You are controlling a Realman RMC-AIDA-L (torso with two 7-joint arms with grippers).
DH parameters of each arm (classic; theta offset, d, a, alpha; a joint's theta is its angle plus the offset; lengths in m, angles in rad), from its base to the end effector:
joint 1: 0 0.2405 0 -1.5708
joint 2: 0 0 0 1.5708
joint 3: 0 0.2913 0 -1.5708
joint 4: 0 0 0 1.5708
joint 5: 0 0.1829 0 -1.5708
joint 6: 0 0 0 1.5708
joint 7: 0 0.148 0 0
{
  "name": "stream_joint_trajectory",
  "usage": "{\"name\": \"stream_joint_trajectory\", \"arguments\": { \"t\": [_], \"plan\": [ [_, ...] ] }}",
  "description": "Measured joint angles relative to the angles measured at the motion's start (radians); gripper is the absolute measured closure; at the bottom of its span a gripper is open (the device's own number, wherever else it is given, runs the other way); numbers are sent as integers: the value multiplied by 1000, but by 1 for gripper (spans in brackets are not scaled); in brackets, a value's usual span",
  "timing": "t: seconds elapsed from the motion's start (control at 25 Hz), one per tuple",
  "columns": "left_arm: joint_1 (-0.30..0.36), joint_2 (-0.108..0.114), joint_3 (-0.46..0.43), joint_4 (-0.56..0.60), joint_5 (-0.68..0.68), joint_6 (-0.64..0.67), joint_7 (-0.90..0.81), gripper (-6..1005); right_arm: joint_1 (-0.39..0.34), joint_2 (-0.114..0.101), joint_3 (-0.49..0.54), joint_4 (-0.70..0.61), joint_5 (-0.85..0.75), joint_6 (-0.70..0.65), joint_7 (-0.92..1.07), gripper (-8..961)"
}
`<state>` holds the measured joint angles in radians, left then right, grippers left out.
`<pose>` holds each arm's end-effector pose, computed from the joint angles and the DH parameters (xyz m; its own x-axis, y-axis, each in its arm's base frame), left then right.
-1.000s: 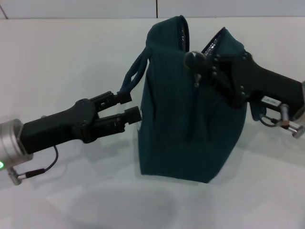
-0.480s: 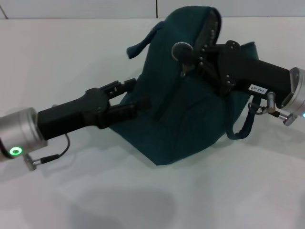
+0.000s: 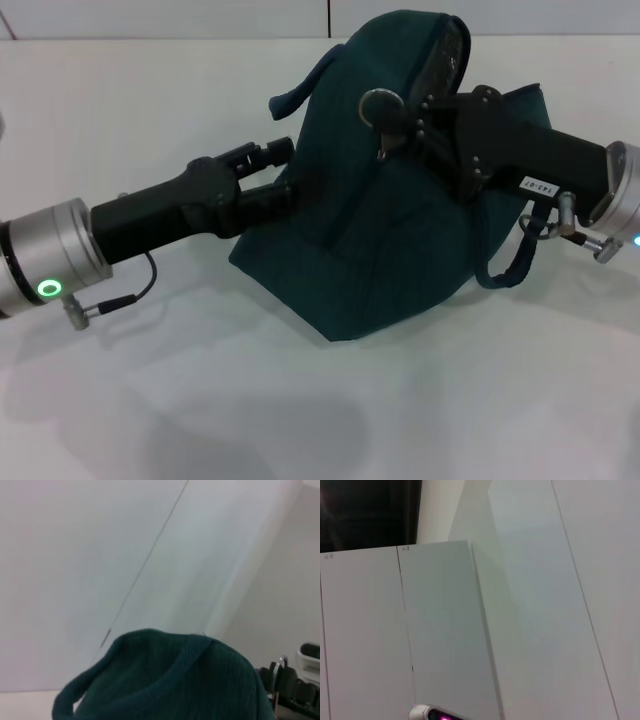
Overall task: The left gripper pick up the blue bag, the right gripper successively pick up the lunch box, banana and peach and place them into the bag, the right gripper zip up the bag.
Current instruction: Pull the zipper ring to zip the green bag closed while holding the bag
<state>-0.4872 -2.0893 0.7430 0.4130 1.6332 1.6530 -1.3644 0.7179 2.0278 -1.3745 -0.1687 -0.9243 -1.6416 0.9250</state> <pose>-0.2524 0.3024 -0.0313 0.4685 0.4117 0.7817 0.5680 -0.8181 0.0904 0.1805 0.3400 -0.0398 0.5270 -0.0605 -0.8477 -0.2447 -0.9660 -0.0831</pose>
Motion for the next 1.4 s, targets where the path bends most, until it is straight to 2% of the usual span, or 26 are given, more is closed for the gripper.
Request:
{"name": "stream_joint_trajectory", "arguments": {
  "t": [0.28, 0.64, 0.8, 1.4],
  "plan": [
    [-1, 0, 13, -5, 3, -1, 60, 232, 0, 0, 0, 0, 6, 0, 0, 943],
    [-2, 0, 44, -18, 6, 2, 120, 456, 0, 0, 0, 0, 9, 2, 0, 943],
    [-4, 0, 69, -18, 6, 4, 133, 692, 0, 0, 0, 0, 10, 2, 0, 943],
    [-3, 3, 84, -17, 28, 0, 143, 824, -8, 0, -6, 0, 48, -2, 25, 943]
  ]
}}
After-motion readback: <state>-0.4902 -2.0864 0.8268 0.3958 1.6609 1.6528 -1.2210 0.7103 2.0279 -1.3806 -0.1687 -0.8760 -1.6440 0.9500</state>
